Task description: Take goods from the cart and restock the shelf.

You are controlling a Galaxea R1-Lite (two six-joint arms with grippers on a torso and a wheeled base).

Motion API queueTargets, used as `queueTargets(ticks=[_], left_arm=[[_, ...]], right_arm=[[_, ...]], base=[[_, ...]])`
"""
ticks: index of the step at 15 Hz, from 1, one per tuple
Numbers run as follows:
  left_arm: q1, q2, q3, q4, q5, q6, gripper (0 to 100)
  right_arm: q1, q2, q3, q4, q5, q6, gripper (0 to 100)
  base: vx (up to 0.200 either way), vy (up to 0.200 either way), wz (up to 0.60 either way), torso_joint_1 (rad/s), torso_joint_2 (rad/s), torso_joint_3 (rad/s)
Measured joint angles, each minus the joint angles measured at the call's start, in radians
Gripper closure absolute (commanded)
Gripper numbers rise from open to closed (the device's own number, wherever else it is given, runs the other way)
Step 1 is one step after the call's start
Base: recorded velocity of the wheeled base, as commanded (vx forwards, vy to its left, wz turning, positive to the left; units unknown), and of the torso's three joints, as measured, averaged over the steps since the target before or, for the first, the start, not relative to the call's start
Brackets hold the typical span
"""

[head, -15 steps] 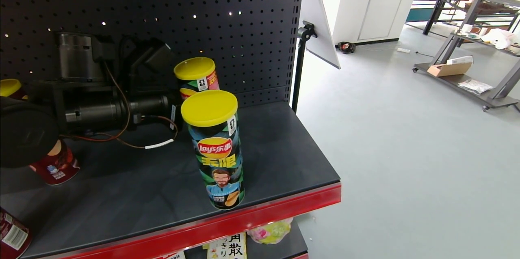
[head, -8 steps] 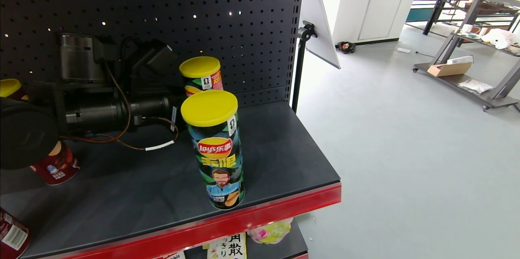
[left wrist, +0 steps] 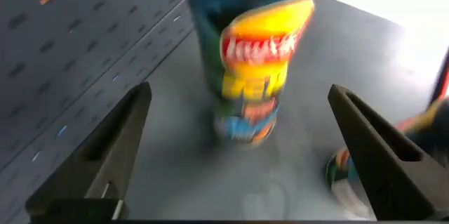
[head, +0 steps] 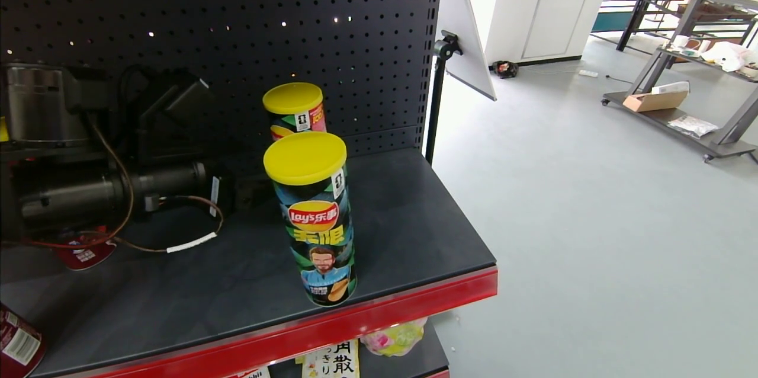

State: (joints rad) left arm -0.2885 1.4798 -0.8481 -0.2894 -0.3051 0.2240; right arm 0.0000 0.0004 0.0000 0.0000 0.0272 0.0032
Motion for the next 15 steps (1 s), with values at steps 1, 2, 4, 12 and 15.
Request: queueTargets(ticks=[1,2,4,12,15], left_arm=[[0.001,-0.040,0.014,0.033,0.010,-0.001,0],[0.002,-0.075,0.029,0.061,0.015,-0.002,0],[0.014,-0.156,0.077,0.075,0.017,-0.002,0],[0.066,-0.558,0.294,0.177,0.060,-0.029,0],[0.076,-0.750,0.317,0.352,0.068,-0.049,0]], right_arm=[[0.000,0.000,0.000,0.000,0.000,0.000,0],[0.000,0.000,0.000,0.000,0.000,0.000,0],[0.000,0.000,0.000,0.000,0.000,0.000,0],[0.000,0.000,0.000,0.000,0.000,0.000,0],[0.000,0.000,0.000,0.000,0.000,0.000,0]], base=[[0.000,0.000,0.00,0.000,0.00,0.000],[0.000,0.000,0.00,0.000,0.00,0.000],[0.000,0.000,0.00,0.000,0.00,0.000],[0.000,0.000,0.00,0.000,0.00,0.000],[0.000,0.000,0.00,0.000,0.00,0.000]])
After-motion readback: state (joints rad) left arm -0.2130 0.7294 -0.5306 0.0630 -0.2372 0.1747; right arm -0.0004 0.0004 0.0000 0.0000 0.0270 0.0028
